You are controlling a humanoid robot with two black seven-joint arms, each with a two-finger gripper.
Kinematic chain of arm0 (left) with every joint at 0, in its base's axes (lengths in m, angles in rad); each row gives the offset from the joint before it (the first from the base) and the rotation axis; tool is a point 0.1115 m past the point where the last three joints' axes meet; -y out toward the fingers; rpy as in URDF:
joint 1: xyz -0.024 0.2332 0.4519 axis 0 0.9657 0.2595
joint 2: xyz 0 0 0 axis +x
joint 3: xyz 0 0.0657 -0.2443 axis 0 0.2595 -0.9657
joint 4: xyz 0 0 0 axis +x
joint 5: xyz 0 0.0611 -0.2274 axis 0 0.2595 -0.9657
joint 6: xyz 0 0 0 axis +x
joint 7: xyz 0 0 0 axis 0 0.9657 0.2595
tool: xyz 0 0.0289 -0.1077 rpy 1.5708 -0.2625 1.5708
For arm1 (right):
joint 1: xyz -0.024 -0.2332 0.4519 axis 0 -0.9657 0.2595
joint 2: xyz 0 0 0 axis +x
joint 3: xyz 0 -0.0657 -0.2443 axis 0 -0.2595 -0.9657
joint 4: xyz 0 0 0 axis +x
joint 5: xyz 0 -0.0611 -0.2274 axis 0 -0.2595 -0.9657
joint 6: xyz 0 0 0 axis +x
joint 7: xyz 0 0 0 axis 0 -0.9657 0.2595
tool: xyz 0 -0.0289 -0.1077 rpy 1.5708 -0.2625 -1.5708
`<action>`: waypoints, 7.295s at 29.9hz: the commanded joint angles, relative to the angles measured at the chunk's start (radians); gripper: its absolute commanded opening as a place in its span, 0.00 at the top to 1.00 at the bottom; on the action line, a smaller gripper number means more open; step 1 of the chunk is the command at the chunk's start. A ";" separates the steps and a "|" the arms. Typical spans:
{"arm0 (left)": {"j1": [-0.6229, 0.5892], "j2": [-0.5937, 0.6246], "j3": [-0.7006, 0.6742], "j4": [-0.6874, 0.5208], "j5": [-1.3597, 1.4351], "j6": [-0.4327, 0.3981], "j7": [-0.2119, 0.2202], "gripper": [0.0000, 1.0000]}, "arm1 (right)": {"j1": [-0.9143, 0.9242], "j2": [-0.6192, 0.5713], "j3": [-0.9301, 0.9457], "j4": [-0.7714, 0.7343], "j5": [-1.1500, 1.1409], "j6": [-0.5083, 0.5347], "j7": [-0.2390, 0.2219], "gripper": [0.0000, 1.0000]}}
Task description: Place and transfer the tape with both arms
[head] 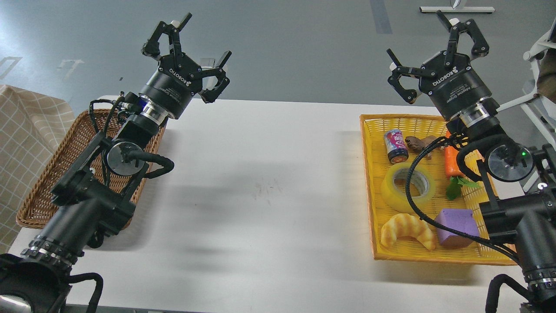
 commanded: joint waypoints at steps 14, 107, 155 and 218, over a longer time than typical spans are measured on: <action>-0.006 0.023 -0.009 -0.002 -0.003 0.000 0.000 0.02 | 0.009 -0.003 -0.003 0.003 -0.004 0.000 0.001 0.00; -0.023 0.020 -0.023 0.000 -0.022 0.000 -0.020 0.02 | 0.023 -0.643 -0.552 0.310 -0.688 0.000 0.003 0.00; -0.021 0.021 -0.043 -0.008 -0.022 0.000 -0.020 0.02 | 0.007 -0.755 -0.690 0.308 -1.322 0.000 0.012 0.00; -0.015 0.011 -0.045 -0.008 -0.023 0.000 -0.021 0.02 | 0.018 -0.578 -0.854 0.229 -1.429 0.000 0.014 0.45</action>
